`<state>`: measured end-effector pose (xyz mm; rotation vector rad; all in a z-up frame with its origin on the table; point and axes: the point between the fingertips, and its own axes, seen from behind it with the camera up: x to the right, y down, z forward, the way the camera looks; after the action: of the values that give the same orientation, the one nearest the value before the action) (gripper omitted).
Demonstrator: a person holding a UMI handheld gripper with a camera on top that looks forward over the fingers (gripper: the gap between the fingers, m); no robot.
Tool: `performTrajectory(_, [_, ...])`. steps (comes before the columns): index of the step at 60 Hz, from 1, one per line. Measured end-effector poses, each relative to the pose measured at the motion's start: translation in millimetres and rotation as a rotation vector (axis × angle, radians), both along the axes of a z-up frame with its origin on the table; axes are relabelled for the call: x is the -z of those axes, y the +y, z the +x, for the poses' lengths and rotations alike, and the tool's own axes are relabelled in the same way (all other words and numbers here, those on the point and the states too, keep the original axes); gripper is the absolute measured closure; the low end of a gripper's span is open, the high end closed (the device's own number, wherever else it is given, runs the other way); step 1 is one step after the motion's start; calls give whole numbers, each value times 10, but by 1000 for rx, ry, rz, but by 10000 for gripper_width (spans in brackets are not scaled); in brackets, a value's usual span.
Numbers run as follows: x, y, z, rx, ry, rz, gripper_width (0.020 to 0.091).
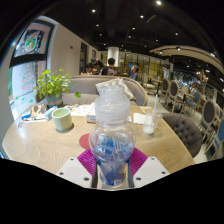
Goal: Pour water
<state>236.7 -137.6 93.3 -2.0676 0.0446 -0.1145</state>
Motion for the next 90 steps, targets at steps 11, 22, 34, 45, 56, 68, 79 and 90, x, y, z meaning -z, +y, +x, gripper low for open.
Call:
performTrajectory(11, [-558,438,-52,-32,-234,28,741])
performTrajectory(22, [-1165,1183,-102,-78,-605,55,742])
performTrajectory(34, [-1391,2005,-388,-180,-1167,21,745])
performTrajectory(45, [-1246,2476,-675,-283,-1677,-97,746])
performTrajectory(56, [-1067,2730,-927,-380,-2017,-167,747])
performTrajectory(68, [-896,2784,-1174,-461,-2122,-160,743])
performTrajectory(79, [-964,2693,-1135,-432,-1904,-128,744])
performTrajectory(90, [-1247,2418,-1088,-350,-1274,-11,739])
